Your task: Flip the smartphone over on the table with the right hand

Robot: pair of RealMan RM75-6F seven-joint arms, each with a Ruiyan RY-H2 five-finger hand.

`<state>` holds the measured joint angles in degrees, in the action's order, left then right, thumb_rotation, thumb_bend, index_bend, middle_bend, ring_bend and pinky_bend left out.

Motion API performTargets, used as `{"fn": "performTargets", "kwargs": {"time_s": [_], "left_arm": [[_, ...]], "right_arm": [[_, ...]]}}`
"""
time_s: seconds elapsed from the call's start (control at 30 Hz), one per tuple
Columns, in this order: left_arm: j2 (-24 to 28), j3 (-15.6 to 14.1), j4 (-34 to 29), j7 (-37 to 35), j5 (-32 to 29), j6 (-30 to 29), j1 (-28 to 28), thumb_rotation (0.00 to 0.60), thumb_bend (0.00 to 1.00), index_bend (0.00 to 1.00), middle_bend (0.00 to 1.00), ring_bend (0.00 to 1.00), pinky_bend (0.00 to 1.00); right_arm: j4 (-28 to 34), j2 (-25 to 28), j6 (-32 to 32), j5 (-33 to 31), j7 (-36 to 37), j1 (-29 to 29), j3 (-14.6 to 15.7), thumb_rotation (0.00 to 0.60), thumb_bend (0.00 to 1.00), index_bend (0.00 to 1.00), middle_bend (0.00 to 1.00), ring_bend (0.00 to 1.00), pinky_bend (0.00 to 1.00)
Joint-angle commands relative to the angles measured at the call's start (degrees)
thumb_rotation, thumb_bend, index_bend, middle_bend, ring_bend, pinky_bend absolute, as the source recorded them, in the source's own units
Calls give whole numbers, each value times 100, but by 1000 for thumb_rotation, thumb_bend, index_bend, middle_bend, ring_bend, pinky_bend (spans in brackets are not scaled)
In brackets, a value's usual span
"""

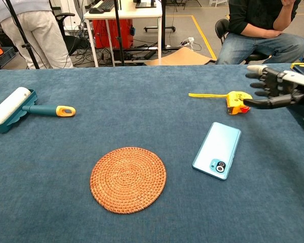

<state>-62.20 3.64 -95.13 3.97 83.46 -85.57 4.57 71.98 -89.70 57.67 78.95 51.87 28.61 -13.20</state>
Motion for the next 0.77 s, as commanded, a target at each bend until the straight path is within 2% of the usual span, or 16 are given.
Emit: {"fn": "performTargets", "kwargs": {"time_s": [0.03, 0.13, 0.27, 0.33, 0.47, 0.6, 0.77], "left_arm": [[20, -8, -9, -37, 41, -50, -21, 600, 0, 0, 0, 0, 0], [19, -12, 14, -86, 118, -130, -40, 600, 0, 0, 0, 0, 0], [-8, -12, 86, -129, 181, -180, -42, 600, 0, 0, 0, 0, 0], [-10, -15, 104, -148, 201, -199, -48, 600, 0, 0, 0, 0, 0], [0, -29, 111, -191, 248, -240, -65, 600, 0, 0, 0, 0, 0], [12, -59, 96, -204, 339, -303, -88, 600, 0, 0, 0, 0, 0], [2, -87, 84, -161, 380, -298, -89, 600, 0, 0, 0, 0, 0]], "right_arm": [[381, 572, 594, 544, -899, -188, 202, 600, 33, 0, 0, 0, 0], [653, 1167, 1394, 1183, -2583, -494, 493, 600, 0, 0, 0, 0, 0], [1406, 1767, 2048, 1317, -4256, -986, 676, 600, 0, 0, 0, 0, 0], [1708, 1988, 2294, 1317, -4801, -1201, 743, 600, 0, 0, 0, 0, 0], [2161, 2283, 2653, 1244, -5525, -1557, 856, 600, 0, 0, 0, 0, 0], [2051, 2288, 3033, 1317, -6375, -1814, 916, 600, 0, 0, 0, 0, 0], [2029, 2317, 2990, 1211, -6358, -1925, 1000, 600, 0, 0, 0, 0, 0]]}}
